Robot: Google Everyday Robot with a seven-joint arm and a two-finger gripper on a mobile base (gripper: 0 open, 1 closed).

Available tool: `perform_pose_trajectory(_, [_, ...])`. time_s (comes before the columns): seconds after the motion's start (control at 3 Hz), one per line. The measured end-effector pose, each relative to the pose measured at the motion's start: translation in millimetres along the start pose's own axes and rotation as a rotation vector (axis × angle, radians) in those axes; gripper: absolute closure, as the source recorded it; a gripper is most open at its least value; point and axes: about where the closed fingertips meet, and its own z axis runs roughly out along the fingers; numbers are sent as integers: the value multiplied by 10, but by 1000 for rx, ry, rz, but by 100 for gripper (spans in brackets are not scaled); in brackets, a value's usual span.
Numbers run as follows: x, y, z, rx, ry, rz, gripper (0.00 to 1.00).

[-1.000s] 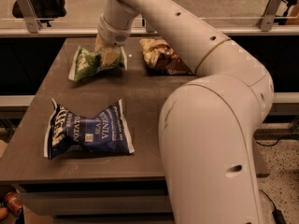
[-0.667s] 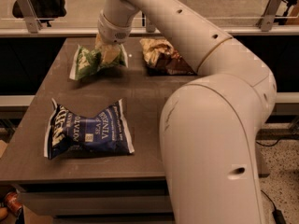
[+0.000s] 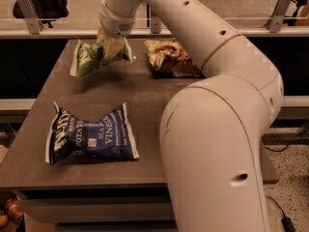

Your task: Pick green jalapeno chip bag

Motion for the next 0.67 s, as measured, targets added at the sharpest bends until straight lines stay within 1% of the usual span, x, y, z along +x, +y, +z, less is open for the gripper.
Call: perform_pose_trajectory(0.67, [-116,-124,-293,28,-6,-57,100])
